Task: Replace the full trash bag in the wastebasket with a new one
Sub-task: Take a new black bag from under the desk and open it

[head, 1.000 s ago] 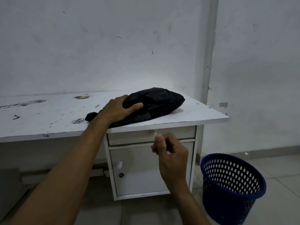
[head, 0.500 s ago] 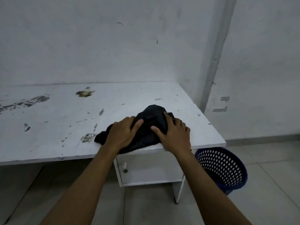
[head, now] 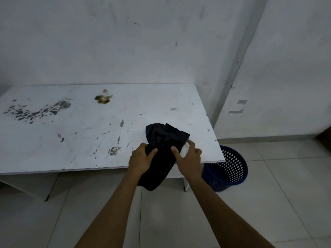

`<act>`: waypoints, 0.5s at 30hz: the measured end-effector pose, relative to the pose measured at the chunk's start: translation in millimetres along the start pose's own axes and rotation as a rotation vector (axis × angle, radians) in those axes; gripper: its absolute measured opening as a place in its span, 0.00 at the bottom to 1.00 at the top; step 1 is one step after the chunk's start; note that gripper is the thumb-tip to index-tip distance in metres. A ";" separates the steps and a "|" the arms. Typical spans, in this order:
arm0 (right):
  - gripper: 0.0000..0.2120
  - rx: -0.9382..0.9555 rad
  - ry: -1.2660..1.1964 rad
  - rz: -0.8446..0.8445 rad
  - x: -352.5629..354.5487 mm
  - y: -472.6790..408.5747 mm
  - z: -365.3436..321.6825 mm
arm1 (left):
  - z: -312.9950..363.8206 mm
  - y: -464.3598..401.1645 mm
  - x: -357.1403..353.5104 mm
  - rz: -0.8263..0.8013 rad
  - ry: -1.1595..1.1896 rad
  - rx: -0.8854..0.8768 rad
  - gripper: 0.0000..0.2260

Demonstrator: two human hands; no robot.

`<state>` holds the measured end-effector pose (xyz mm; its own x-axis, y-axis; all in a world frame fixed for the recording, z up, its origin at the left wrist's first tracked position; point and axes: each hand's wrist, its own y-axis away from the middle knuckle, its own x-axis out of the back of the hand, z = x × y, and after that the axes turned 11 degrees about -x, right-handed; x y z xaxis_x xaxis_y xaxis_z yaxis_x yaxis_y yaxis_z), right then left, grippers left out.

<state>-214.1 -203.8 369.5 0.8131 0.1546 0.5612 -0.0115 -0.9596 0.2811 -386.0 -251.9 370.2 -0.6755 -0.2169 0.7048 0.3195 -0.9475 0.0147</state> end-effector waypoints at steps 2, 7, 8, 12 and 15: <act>0.35 -0.108 -0.260 -0.210 10.1 17.9 -25.3 | 30.2 11.8 10.0 -0.007 0.224 -0.055 0.15; 0.38 -0.155 -0.540 -0.456 46.0 51.9 -71.2 | 99.6 46.1 45.2 -0.079 0.693 0.014 0.21; 0.37 -0.126 -0.551 -0.458 52.0 58.8 -74.6 | 106.0 50.0 50.1 -0.080 0.719 0.029 0.20; 0.23 -0.016 -0.544 -0.459 81.2 89.1 -90.2 | 139.0 63.2 76.1 -0.009 0.797 0.072 0.16; 0.16 0.090 -0.468 -0.420 102.6 101.8 -98.8 | 159.4 65.7 93.6 0.031 0.804 0.072 0.19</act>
<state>-189.4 -262.4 532.7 0.9061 0.4228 0.0120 0.3963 -0.8586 0.3251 -322.3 -297.0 550.2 -0.9283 -0.3712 -0.0202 0.3692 -0.9269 0.0683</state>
